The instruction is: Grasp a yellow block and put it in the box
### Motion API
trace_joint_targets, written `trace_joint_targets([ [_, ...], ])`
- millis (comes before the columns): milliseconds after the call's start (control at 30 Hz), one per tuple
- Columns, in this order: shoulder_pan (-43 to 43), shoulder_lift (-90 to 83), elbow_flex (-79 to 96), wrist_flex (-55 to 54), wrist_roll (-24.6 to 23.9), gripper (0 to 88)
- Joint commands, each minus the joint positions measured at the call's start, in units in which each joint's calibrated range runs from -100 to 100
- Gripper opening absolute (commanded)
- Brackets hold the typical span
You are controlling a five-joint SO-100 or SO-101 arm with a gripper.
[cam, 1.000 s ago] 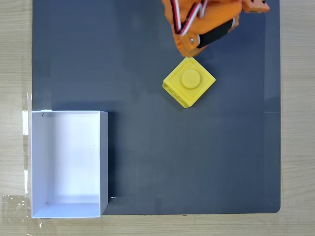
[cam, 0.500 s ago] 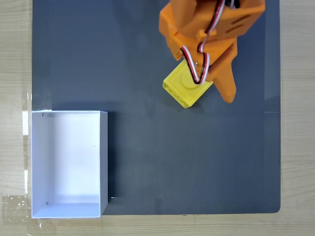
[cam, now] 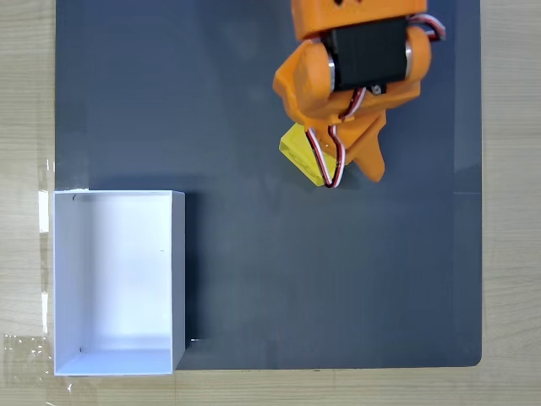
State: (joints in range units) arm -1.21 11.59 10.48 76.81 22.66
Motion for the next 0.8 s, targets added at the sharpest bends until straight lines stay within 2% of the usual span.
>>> trace_joint_targets([
  [0, 0.6, 0.2, -2.0, -0.9, -0.2, 40.5],
  [133, 0.7, 0.6, -2.0, -0.9, -0.2, 26.7],
  [233, 0.7, 0.7, -2.0, -0.9, -0.2, 22.1],
  [533, 0.8, -2.9, -6.3, -5.5, -0.5, 21.7],
  [767, 2.6, -7.0, -24.5, -8.6, -10.4, 21.7],
])
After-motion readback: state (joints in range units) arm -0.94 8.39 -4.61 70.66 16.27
